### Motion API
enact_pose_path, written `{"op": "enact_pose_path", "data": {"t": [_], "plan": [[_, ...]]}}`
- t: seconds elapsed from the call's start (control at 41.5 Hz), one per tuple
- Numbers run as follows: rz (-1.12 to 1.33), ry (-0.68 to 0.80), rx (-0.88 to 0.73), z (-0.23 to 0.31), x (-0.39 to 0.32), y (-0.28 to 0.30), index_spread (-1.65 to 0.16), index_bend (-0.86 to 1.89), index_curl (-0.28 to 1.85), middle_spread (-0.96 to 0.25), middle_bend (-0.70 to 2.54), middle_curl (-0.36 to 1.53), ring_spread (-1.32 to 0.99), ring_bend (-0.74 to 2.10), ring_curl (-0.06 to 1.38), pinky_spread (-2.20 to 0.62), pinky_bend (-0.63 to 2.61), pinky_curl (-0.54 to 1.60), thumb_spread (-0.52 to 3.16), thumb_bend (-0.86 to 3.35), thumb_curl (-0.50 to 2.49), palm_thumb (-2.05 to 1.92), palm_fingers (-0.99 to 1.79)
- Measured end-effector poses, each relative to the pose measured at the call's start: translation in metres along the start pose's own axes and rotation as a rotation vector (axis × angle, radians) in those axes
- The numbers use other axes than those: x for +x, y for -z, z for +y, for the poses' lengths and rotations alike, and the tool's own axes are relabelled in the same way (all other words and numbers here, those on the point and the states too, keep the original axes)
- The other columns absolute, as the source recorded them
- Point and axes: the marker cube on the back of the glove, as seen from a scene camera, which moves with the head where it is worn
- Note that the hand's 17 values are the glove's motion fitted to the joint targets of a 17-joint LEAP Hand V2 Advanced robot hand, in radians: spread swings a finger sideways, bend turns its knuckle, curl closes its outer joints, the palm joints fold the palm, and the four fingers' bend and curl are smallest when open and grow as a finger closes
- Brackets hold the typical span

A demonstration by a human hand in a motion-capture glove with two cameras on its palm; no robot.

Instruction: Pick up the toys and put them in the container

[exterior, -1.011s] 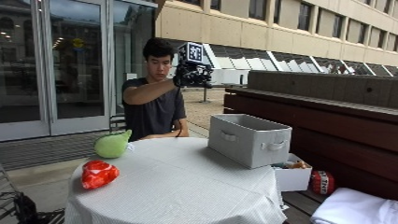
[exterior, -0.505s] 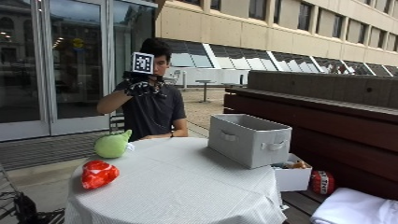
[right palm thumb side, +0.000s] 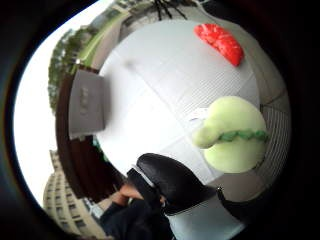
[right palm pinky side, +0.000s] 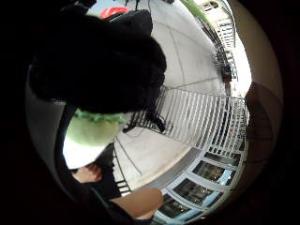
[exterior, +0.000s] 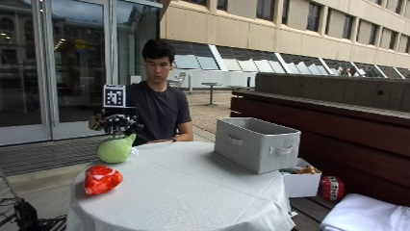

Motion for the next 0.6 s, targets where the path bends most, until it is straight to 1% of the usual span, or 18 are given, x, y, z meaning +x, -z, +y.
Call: {"op": "enact_pose_path", "data": {"t": [0.048,0.144,0.193,0.217,0.289,0.361,0.505,0.602], "plan": [[-0.011,-0.003,0.046,-0.003,0.007,-0.013,-0.28,0.13,0.44,-0.06,0.3,0.46,-0.19,0.71,0.27,0.05,1.07,0.35,0.94,-0.08,0.23,-0.1,-0.08],[-0.032,-0.087,-0.058,0.009,0.017,-0.031,-0.28,0.09,0.41,-0.06,0.29,0.45,-0.17,0.69,0.26,0.06,1.09,0.35,0.94,-0.07,0.23,-0.09,-0.11],[-0.039,-0.079,-0.033,0.011,0.021,-0.04,-0.28,0.07,0.38,-0.05,0.28,0.45,-0.16,0.67,0.26,0.06,1.1,0.35,0.94,-0.07,0.23,-0.08,-0.14],[-0.043,-0.086,-0.05,0.014,0.023,-0.044,-0.28,0.06,0.37,-0.05,0.28,0.45,-0.15,0.66,0.26,0.06,1.1,0.36,0.94,-0.07,0.23,-0.08,-0.14],[-0.049,-0.153,-0.242,0.038,0.024,-0.048,-0.28,0.03,0.34,-0.05,0.27,0.45,-0.13,0.63,0.25,0.07,1.13,0.36,0.94,-0.06,0.23,-0.07,-0.18],[-0.056,-0.163,-0.327,0.046,0.027,-0.053,-0.27,0.04,0.31,-0.05,0.26,0.44,-0.11,0.6,0.24,0.07,1.13,0.36,0.95,-0.05,0.23,-0.04,-0.19],[-0.116,-0.163,-0.323,0.057,0.027,-0.07,-0.27,0.05,0.26,-0.05,0.25,0.44,-0.09,0.55,0.23,0.07,1.13,0.36,0.98,-0.02,0.25,0.0,-0.19],[-0.139,-0.153,-0.375,0.061,0.027,-0.08,-0.27,0.05,0.23,-0.05,0.24,0.44,-0.08,0.54,0.23,0.07,1.13,0.36,1.0,0.0,0.26,0.04,-0.17]]}}
